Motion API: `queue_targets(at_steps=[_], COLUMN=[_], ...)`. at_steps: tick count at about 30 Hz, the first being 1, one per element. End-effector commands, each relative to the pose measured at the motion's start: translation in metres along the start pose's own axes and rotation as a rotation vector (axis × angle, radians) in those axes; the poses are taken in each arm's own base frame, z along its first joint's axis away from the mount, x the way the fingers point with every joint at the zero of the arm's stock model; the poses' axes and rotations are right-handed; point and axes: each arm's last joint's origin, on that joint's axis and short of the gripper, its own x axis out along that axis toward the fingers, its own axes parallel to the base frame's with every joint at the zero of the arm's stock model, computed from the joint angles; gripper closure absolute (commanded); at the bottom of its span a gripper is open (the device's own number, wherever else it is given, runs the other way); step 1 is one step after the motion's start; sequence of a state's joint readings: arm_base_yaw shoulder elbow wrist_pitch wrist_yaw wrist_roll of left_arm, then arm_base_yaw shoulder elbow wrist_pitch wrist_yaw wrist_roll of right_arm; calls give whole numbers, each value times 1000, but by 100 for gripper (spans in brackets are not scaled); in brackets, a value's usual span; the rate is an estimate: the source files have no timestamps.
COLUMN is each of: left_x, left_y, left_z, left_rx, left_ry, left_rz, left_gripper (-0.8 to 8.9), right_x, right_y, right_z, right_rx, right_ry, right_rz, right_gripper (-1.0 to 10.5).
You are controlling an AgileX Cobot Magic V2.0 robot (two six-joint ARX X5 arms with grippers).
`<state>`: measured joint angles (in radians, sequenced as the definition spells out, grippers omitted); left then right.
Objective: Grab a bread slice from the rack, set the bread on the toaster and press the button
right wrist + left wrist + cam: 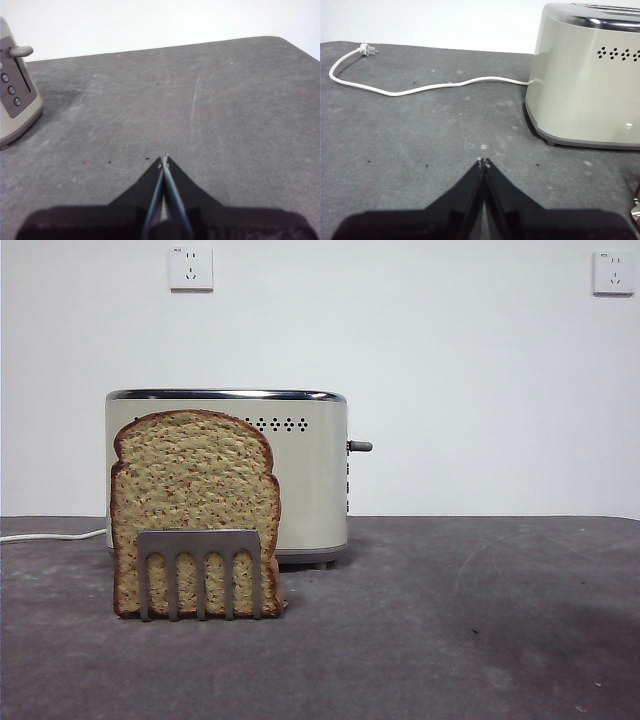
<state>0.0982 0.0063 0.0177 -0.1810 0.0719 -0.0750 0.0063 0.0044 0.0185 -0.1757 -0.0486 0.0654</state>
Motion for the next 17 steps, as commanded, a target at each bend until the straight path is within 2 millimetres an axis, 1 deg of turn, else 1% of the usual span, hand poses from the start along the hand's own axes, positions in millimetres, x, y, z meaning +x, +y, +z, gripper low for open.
queue_targets(at_steps=[1,3,7,12,14,17], left_x=[1,1,1,1,0,-4], left_y=[0,0,0,-2,-3,-4], left_z=[-4,-4,-4,-3,-1,9], left_rx=[-48,-93,-142,-171,-193,-207], left_ry=[11,11,11,19,23,3], left_rz=[-9,-8,-10,-76,-114,-123], left_gripper=[816,816,816,819,819,819], right_x=[1,1,1,1,0,-2], right_y=[0,0,0,1,2,3], right_z=[-4,-4,-4,-4,1,13], right_rx=[23,73,233,281,311,315], right_ry=[17,17,17,26,30,18], right_rz=[1,5,3,29,54,57], right_gripper=[946,946,946,956,958,959])
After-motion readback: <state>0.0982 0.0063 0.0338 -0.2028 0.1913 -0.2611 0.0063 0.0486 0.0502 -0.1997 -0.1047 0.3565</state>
